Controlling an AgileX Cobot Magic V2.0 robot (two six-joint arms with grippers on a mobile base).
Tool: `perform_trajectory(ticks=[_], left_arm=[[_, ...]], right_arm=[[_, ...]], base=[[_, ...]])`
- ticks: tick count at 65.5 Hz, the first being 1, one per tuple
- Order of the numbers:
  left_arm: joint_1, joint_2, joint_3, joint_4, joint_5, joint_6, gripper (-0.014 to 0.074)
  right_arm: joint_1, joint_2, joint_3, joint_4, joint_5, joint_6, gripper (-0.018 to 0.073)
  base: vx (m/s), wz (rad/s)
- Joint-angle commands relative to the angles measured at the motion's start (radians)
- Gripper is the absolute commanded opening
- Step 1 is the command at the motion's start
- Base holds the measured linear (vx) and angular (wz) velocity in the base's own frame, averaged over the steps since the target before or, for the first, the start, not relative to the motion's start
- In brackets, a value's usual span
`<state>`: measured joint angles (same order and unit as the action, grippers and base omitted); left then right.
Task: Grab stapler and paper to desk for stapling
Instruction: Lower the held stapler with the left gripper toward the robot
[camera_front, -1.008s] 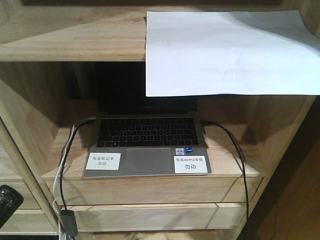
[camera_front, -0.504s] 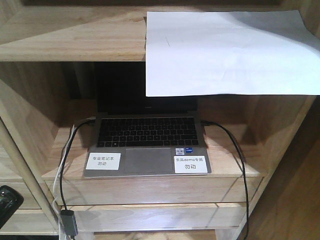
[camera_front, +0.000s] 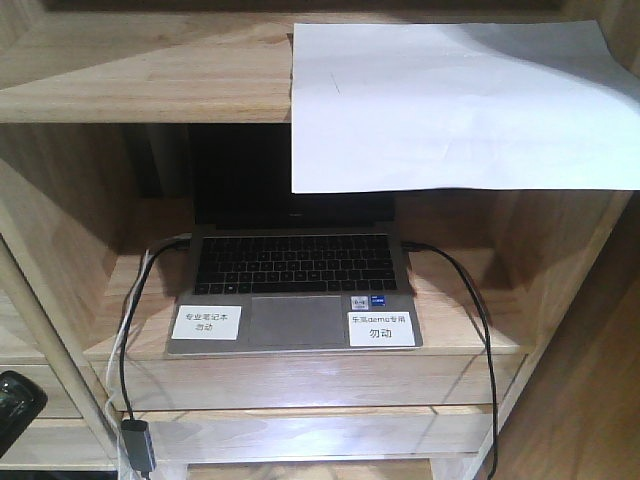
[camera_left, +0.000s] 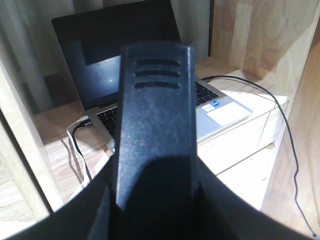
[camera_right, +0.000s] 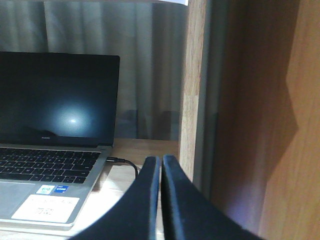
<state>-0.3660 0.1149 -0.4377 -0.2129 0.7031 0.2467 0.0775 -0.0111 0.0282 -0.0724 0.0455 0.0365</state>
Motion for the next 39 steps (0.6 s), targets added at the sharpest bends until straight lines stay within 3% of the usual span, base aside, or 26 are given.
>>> perform_trajectory(ticks=[1,25,34,39], left_arm=[[-0.005,0.011,-0.03,-0.02,-0.108,-0.003,-0.0007],[-0.005,0.011,-0.03,-0.02,-0.108,-0.003,-0.0007],[-0.005,0.011,-0.03,-0.02,-0.108,-0.003,-0.0007],[-0.005,0.011,-0.03,-0.02,-0.108,-0.003,-0.0007]], right_arm=[[-0.006,-0.014,0.003,-0.002,-0.073,-0.012,-0.0009],[-0.006,-0.014,0.003,-0.002,-0.081,0.005,-0.0009],[-0.006,-0.014,0.003,-0.006,-0.089,0.152,-0.0009],[-0.006,-0.014,0.003,-0.006,-0.095,0.349,-0.0009]], base=[[0.0,0.0],[0.0,0.0],[0.0,0.0],[0.0,0.0]])
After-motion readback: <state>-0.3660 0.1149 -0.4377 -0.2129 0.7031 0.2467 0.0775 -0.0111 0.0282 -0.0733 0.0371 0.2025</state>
